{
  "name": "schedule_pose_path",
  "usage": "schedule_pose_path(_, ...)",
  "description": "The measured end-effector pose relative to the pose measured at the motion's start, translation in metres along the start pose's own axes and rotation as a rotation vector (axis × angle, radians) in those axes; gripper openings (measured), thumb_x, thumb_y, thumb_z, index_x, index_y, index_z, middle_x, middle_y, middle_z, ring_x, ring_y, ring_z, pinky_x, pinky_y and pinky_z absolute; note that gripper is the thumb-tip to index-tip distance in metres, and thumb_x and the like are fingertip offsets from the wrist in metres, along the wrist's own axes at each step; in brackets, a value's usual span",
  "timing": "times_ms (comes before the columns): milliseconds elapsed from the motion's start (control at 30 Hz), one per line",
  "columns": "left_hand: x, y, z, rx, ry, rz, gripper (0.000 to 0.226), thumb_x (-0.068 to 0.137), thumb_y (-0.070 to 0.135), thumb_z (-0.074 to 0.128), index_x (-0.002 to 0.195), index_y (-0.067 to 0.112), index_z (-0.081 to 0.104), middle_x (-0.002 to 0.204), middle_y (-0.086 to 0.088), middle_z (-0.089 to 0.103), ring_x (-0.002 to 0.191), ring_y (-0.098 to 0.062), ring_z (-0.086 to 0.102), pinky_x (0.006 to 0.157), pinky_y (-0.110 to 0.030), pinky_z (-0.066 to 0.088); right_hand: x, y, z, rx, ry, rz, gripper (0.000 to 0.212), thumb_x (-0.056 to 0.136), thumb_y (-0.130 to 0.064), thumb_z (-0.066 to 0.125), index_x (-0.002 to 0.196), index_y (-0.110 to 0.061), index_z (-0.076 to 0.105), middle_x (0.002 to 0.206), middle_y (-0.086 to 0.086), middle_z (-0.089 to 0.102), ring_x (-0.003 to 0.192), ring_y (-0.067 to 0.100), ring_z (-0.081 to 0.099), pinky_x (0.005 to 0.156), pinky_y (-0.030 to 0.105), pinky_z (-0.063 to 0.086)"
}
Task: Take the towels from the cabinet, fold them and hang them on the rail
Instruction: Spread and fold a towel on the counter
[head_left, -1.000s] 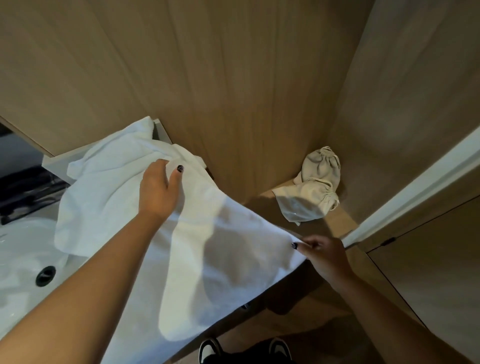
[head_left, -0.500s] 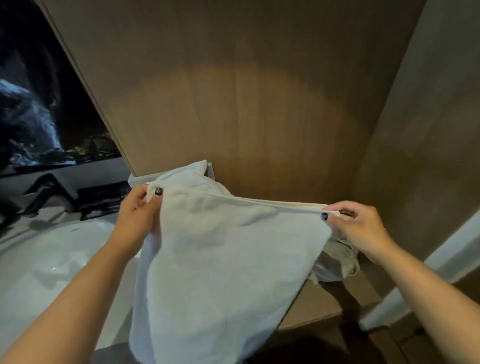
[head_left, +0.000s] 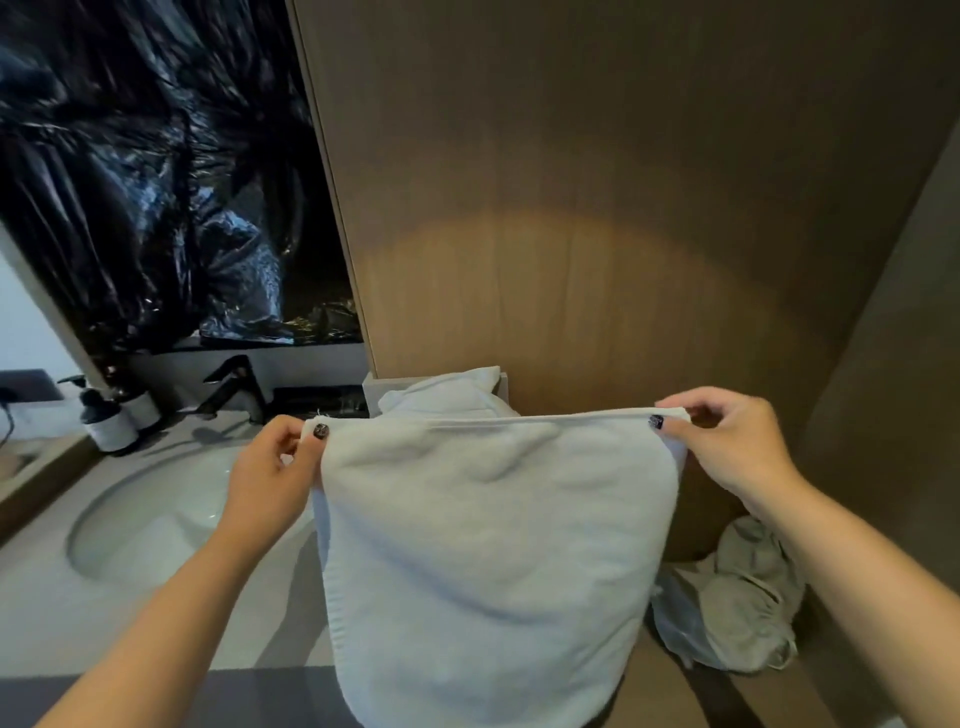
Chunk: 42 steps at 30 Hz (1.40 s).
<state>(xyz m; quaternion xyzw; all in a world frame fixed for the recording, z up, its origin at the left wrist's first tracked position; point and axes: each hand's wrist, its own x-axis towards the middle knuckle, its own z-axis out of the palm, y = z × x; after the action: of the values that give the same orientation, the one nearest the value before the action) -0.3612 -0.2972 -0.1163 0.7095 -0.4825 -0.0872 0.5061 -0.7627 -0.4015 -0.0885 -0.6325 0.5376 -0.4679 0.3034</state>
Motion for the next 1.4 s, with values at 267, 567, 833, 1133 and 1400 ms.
schedule_pose_path(267,0.050,-0.014,-0.019,0.183,0.194,0.018,0.023,0.099,0.032,0.055,0.085,0.013,0.059,0.068,-0.005,0.062,0.062,-0.016,0.056,0.057,-0.032,0.040,0.030,-0.040,0.062,-0.078,0.010,-0.034,0.009,0.091,-0.010,0.065,0.085,-0.016,0.067,0.075,0.003,0.070,0.058,0.009,0.070,0.050,0.016,0.053)
schedule_pose_path(567,0.135,-0.058,0.005,-0.018,0.137,-0.226,0.021,0.101,0.030,0.051,0.097,0.010,0.058,0.069,-0.006,0.071,0.055,-0.007,0.070,0.066,-0.033,0.059,0.098,-0.051,0.147,0.046,0.086,0.041,0.023,0.088,-0.005,0.070,0.075,-0.023,0.065,0.082,0.005,0.068,0.077,0.018,0.071,0.061,0.019,0.058)
schedule_pose_path(833,0.178,-0.149,0.070,0.011,-0.009,-0.514,0.024,0.099,0.025,0.051,0.085,0.007,0.056,0.072,-0.004,0.074,0.087,-0.021,0.072,0.083,-0.042,0.055,0.142,0.012,0.233,-0.089,0.146,0.096,0.030,0.085,0.002,0.062,0.071,-0.024,0.064,0.084,0.007,0.072,0.087,0.027,0.068,0.085,0.042,0.055)
schedule_pose_path(1133,0.101,-0.132,0.172,0.185,-0.243,0.254,0.062,0.104,0.035,0.037,0.156,0.009,0.016,0.166,-0.006,0.004,0.151,-0.005,-0.004,0.123,-0.031,0.005,0.083,0.073,0.314,-0.650,-0.263,-0.655,0.055,0.096,-0.017,0.041,0.150,-0.005,0.036,0.160,0.012,0.026,0.150,0.025,0.020,0.121,0.046,0.015)
schedule_pose_path(1400,0.106,-0.165,0.197,0.327,-0.407,0.431,0.065,0.103,0.045,0.021,0.157,0.010,0.012,0.166,-0.008,0.006,0.153,-0.026,0.002,0.122,-0.047,0.001,0.099,0.101,0.311,-0.788,-0.125,-0.371,0.079,0.094,-0.051,0.035,0.155,-0.003,0.016,0.164,0.013,0.010,0.152,0.025,0.005,0.121,0.047,0.005)
